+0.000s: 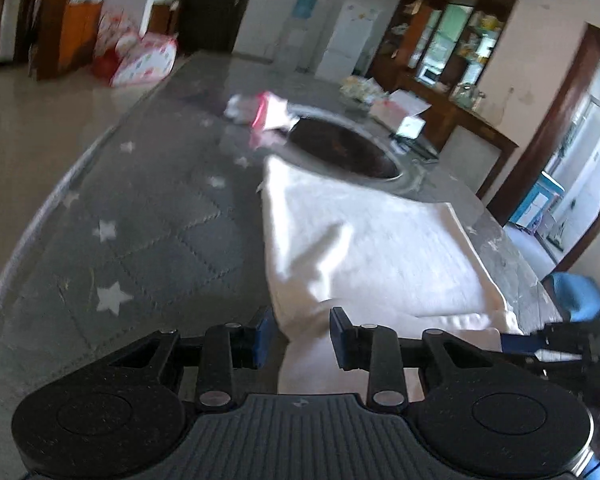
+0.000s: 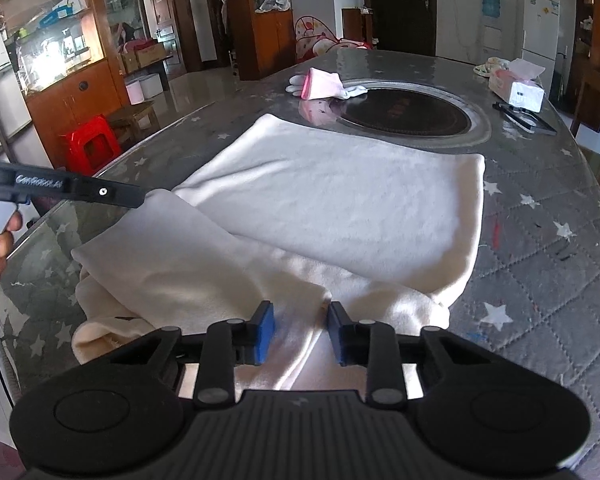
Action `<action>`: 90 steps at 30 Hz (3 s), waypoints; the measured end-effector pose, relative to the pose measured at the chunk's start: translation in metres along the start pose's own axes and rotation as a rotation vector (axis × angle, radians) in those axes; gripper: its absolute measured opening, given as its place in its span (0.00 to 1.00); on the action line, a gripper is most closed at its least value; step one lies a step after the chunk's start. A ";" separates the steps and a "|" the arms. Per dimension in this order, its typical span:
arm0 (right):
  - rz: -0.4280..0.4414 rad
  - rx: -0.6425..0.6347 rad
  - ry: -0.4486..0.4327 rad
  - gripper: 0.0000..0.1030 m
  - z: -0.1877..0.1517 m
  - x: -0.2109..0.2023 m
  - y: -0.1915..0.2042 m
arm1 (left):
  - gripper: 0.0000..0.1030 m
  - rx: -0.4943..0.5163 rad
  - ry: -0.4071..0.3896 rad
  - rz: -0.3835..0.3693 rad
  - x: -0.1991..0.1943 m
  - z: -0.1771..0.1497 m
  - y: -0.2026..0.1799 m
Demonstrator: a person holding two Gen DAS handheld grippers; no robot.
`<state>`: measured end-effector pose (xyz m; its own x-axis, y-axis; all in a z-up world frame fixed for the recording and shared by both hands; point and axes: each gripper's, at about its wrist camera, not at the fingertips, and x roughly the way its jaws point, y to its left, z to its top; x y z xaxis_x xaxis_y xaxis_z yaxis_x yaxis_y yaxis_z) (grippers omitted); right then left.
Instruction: Fold clothes
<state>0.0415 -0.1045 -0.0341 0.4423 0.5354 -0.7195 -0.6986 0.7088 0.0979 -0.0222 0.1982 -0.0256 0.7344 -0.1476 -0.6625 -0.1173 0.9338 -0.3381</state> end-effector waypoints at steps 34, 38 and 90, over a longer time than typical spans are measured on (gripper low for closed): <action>0.008 -0.119 -0.004 0.11 0.005 0.003 0.023 | 0.24 0.294 -0.037 0.088 -0.011 -0.026 -0.038; 0.006 -0.137 -0.018 0.10 0.002 -0.009 0.027 | 0.25 0.324 -0.019 0.101 -0.009 -0.032 -0.042; -0.031 -0.163 -0.023 0.35 0.001 -0.037 0.002 | 0.51 0.800 -0.038 0.044 -0.069 -0.104 -0.088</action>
<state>0.0239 -0.1222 -0.0070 0.4766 0.5258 -0.7046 -0.7656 0.6421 -0.0388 -0.1317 0.0921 -0.0196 0.7640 -0.1076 -0.6362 0.3578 0.8912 0.2790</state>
